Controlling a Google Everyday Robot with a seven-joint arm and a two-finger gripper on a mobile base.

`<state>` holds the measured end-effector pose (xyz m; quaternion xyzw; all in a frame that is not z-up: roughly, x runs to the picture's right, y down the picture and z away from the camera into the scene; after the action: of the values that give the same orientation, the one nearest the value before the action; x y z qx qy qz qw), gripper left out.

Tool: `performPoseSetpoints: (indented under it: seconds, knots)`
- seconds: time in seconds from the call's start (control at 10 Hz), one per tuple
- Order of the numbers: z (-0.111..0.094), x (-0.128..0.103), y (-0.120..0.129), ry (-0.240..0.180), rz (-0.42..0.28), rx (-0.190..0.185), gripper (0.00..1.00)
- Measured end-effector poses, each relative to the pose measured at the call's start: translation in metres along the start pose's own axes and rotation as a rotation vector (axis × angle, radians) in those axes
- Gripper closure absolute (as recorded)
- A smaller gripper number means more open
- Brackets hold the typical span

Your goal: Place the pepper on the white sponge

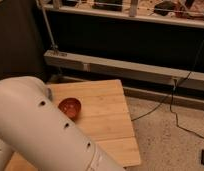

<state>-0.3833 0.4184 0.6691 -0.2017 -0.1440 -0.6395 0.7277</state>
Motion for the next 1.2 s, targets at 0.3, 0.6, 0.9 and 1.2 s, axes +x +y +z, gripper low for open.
performPoseSetpoints:
  seconds: [0.3, 0.6, 0.9, 1.2]
  knots:
    - [-0.033, 0.039, -0.008, -0.007, 0.168, 0.093, 0.2]
    - [-0.079, 0.097, -0.018, -0.023, 0.398, 0.216, 0.2]
    - [-0.113, 0.153, -0.011, -0.027, 0.62, 0.292, 0.2]
    - [-0.129, 0.186, 0.002, -0.014, 0.79, 0.313, 0.2]
